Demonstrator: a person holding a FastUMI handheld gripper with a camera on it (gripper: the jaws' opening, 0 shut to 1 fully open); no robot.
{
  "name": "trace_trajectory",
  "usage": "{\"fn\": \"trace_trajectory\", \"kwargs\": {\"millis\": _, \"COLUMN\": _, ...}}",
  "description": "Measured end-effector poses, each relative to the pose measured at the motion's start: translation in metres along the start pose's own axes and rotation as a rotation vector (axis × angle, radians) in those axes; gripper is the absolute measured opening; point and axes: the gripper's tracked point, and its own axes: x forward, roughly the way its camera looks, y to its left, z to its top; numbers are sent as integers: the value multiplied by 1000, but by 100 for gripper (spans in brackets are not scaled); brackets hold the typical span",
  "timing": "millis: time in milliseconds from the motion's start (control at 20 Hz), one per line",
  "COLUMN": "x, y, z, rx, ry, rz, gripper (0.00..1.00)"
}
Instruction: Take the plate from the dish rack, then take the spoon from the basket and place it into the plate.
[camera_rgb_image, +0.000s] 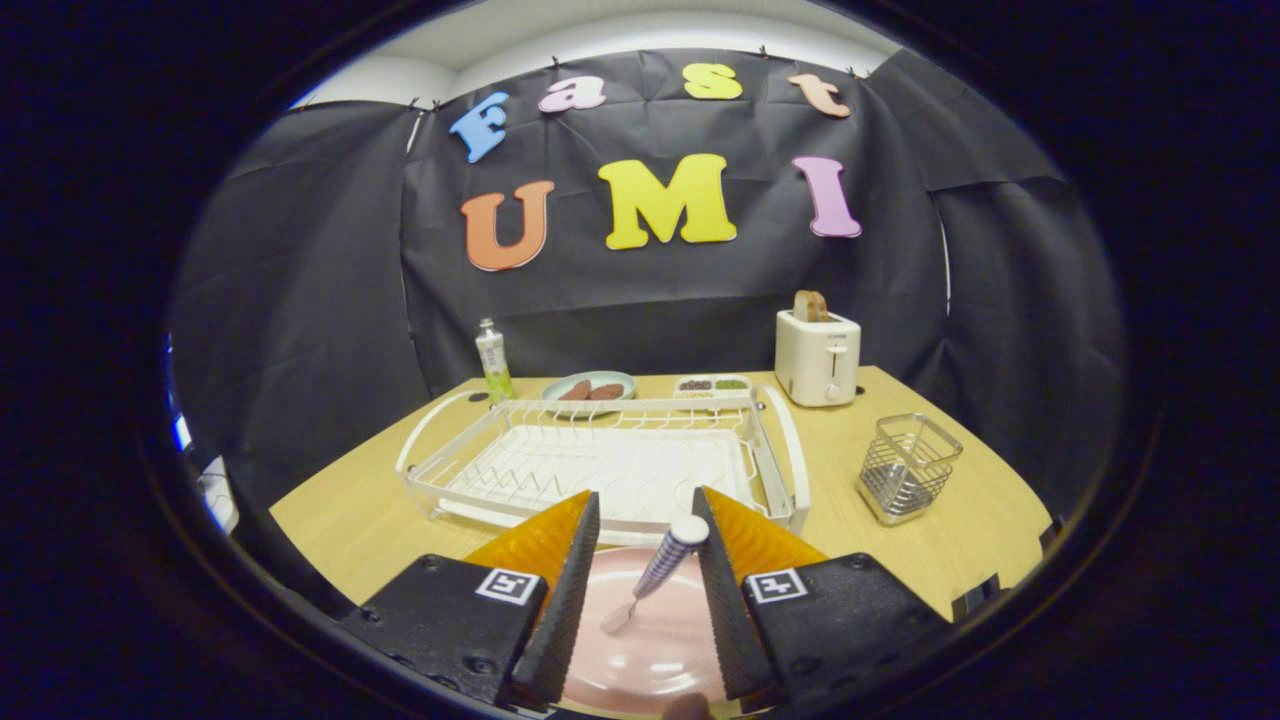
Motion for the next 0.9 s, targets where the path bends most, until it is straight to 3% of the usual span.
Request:
{"fn": "trace_trajectory", "kwargs": {"millis": 200, "x": -5, "y": -6, "z": 15, "rx": 2, "ry": -45, "rz": -19, "gripper": 81}}
{"fn": "trace_trajectory", "kwargs": {"millis": 350, "x": -12, "y": -10, "z": 24, "rx": 0, "ry": -80, "rz": -32, "gripper": 89}}
{"fn": "trace_trajectory", "kwargs": {"millis": 600, "x": -36, "y": -15, "z": 47, "rx": -29, "ry": -179, "rz": -64, "gripper": 97}}
{"fn": "trace_trajectory", "kwargs": {"millis": 900, "x": -69, "y": -18, "z": 59, "rx": -43, "ry": -290, "rz": -104, "gripper": 100}}
